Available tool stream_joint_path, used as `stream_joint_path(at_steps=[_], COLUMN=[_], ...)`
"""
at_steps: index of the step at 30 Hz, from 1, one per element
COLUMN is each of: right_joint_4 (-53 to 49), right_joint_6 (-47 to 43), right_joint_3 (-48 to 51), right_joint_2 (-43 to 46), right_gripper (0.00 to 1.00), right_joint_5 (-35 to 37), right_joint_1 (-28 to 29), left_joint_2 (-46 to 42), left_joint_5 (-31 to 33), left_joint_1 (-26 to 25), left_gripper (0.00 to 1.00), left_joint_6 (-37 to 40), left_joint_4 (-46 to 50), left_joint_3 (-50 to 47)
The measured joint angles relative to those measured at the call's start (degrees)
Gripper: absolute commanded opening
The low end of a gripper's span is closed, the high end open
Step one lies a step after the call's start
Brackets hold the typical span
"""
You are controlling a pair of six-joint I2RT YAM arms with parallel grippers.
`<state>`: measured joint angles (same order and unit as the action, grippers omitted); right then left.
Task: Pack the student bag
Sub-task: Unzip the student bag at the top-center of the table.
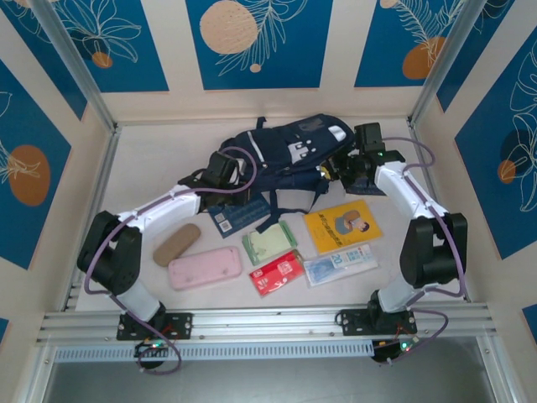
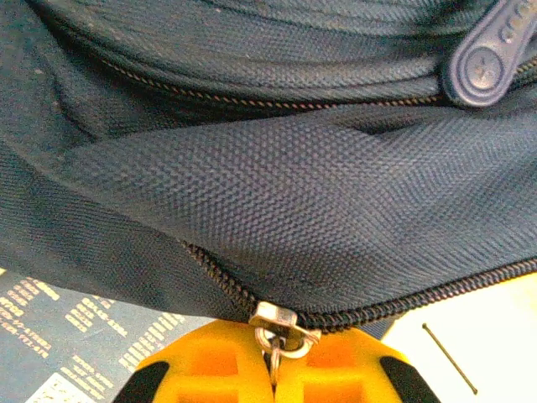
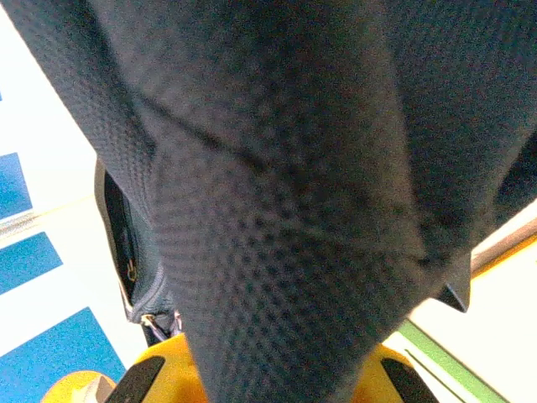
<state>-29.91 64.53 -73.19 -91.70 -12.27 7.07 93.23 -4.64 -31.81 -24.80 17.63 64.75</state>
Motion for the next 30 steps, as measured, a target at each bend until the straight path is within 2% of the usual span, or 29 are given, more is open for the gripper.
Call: stream_joint_path(at_steps=[3,8,11,15,18,20,21,22,26,30], right_joint_4=[-3.50,-6.80,-7.80,-10.86,-13.40,-15.21,-15.89,-16.46,-17.05,-13.14], right_joint_6=[-3.78,-8.02,-9.38,-10.54,-10.36,-10.01,-10.05,-9.86,-7.72,-0.85], right_joint_3=[-4.79,-11.23,-11.37,-12.15,-12.68,-12.68,-12.68,-12.68,-12.22,-6.19], right_joint_2=[-3.13,-6.86,-6.93,-6.93,-6.19,-4.63,-3.74,-2.38,3.04,8.85], right_gripper=[0.15,0.49,0.61,0.68,0.70,0.78,0.86,0.87,0.85,0.83], right_joint_5=[-0.24,1.40,3.28,7.65,11.69,14.16,15.28,16.76,18.25,14.14], right_joint_1=[-0.76,-1.14,-0.68,0.92,3.08,4.20,4.74,5.33,5.99,6.91], left_joint_2=[-0.52,-1.27,-1.31,-1.31,-1.25,-1.03,-0.90,-0.70,-0.04,0.50], left_joint_5=[-2.58,-6.25,-7.61,-8.96,-10.12,-10.80,-11.04,-11.28,-11.91,-12.33], left_joint_1=[0.04,0.17,0.22,0.28,0.31,0.31,0.31,0.31,0.31,-0.09], left_gripper=[0.00,0.00,0.00,0.00,0.00,0.00,0.00,0.00,0.00,0.00], left_joint_6=[1.05,1.40,1.36,1.18,0.83,0.68,0.50,0.33,-0.20,-0.35], left_joint_4=[0.11,1.07,2.14,2.91,3.21,3.65,3.82,4.09,4.52,4.98], left_joint_3=[0.02,1.14,2.40,3.74,4.50,5.27,5.73,6.29,8.33,10.34])
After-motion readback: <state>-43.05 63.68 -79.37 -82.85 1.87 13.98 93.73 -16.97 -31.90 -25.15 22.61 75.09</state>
